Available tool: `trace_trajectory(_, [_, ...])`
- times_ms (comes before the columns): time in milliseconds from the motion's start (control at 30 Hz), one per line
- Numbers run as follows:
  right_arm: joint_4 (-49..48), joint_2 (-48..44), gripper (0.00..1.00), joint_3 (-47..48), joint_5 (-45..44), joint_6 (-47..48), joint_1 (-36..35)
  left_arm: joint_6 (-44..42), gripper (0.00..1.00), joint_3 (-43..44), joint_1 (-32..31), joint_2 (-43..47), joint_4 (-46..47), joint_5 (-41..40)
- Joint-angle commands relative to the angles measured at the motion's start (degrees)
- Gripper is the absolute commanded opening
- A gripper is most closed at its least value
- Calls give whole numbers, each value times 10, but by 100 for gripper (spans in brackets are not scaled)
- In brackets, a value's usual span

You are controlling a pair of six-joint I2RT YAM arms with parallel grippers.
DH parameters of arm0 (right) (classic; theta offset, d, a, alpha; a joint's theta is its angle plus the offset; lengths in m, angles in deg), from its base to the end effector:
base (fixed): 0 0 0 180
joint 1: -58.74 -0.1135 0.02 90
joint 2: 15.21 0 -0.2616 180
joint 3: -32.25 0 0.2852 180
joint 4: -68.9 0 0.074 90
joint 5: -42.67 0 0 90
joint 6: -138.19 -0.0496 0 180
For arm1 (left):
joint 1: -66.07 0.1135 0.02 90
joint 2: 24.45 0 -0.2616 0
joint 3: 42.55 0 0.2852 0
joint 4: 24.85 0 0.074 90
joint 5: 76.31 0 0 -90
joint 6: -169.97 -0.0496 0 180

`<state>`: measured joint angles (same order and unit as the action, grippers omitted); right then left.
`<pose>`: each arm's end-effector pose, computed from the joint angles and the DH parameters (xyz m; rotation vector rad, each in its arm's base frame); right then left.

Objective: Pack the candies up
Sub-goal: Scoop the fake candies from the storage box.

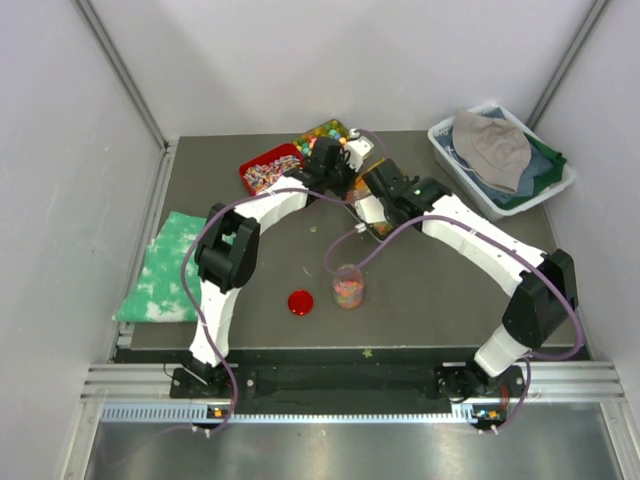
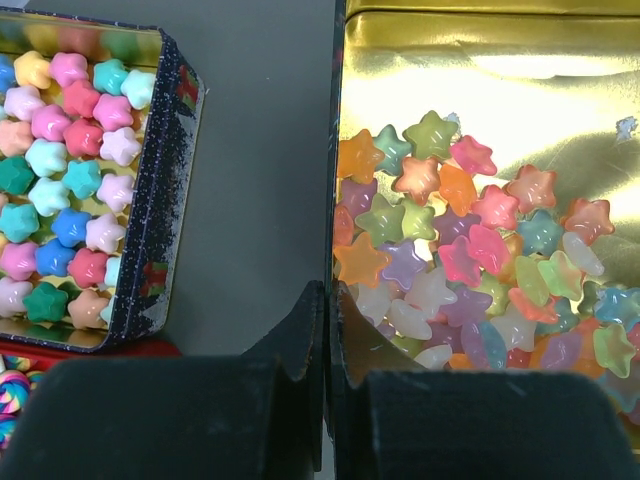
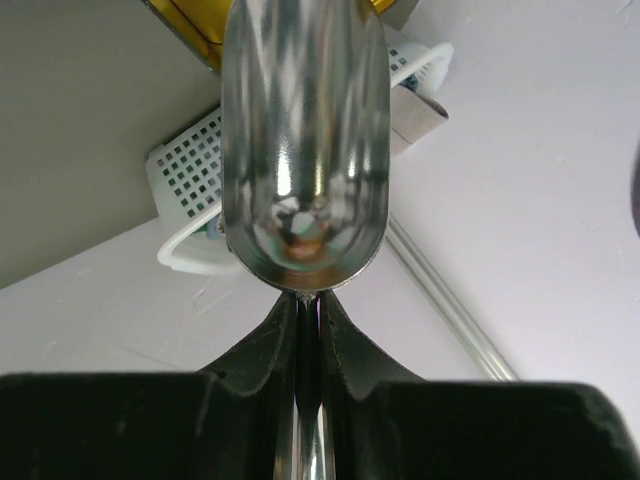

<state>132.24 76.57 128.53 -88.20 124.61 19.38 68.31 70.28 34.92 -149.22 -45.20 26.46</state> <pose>0.3068 0.2096 0.3019 -2.0745 1.6232 -1.1578 0.4665 -0.2947 0.2040 0.9065 1.9498 -0.4369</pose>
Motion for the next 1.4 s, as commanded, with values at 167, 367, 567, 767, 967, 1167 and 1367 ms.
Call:
trace_trajectory(167, [-61, 8, 0, -42, -3, 40, 22, -20, 0, 7, -10, 88, 18, 1])
trace_trajectory(367, [-75, 23, 0, -49, 2, 48, 27, -29, 0, 8, -12, 92, 7, 1])
trace_trajectory(567, [-87, 33, 0, -53, 21, 50, 28, -42, 0, 9, -16, 95, -2, 1])
trace_trajectory(767, [-75, 11, 0, -87, 52, 47, 29, -63, 0, 10, -19, 98, -20, 9])
trace_trajectory(967, [-59, -16, 0, -119, 80, 53, 31, -85, 0, 17, -21, 102, -41, 10])
trace_trajectory(1167, [-51, 6, 0, -118, 90, -5, 31, -89, 0, 28, -25, 105, -62, 4])
trace_trajectory(1367, [-84, 20, 0, -132, 109, -36, 31, -89, 0, 28, -29, 109, -66, -11])
